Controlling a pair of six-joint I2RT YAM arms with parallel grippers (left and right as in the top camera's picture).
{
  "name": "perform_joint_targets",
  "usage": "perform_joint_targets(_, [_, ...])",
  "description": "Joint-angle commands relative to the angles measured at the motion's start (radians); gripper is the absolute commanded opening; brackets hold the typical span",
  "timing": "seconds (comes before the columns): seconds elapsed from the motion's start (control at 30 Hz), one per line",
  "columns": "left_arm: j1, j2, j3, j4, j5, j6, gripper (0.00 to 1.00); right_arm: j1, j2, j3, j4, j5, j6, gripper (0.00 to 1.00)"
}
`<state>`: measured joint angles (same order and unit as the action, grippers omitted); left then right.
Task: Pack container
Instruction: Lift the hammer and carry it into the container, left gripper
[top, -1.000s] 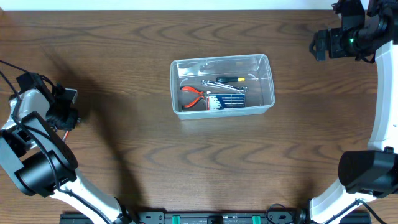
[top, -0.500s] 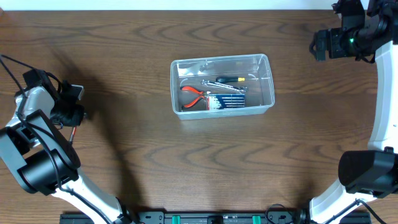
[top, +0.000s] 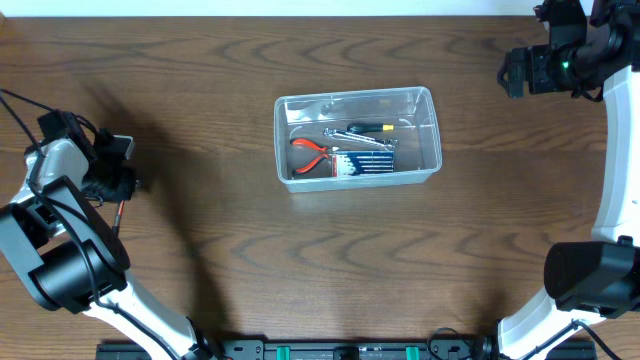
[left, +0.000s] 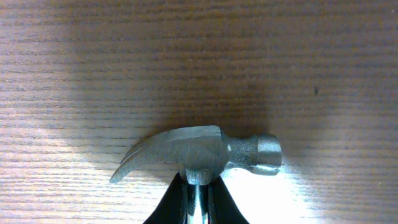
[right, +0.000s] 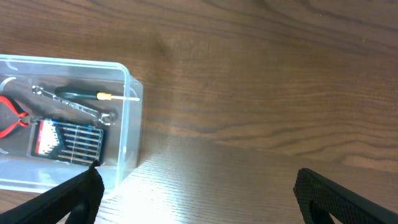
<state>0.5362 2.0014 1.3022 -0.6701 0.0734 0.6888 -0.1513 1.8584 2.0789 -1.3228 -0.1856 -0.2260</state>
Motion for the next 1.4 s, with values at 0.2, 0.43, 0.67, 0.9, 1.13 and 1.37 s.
perform_joint_targets(0.2, [-0.068, 0.002, 0.098, -0.047, 0.013, -0.086, 0.06, 0.001, 0.009, 0.001, -0.001, 0.002, 0.013, 0.99])
perform_joint_targets(0.43, [-0.126, -0.085, 0.166, -0.138, 0.04, -0.176, 0.06, 0.001, 0.009, 0.001, 0.0, 0.002, 0.013, 0.99])
perform_joint_targets(0.67, [-0.259, -0.252, 0.233, -0.268, 0.081, -0.373, 0.06, 0.001, 0.009, 0.001, -0.007, 0.002, 0.015, 0.99])
perform_joint_targets(0.9, [-0.576, -0.453, 0.318, -0.317, 0.122, -0.401, 0.06, 0.001, 0.009, 0.001, -0.001, 0.006, 0.112, 0.99])
perform_joint_targets(1.13, [-0.95, -0.484, 0.321, -0.193, 0.121, -0.113, 0.06, 0.002, 0.009, 0.001, -0.013, 0.006, 0.143, 0.99])
perform_joint_targets(1.37, [-1.115, -0.317, 0.321, -0.068, 0.122, 0.066, 0.06, 0.002, 0.009, 0.001, -0.029, 0.006, 0.143, 0.99])
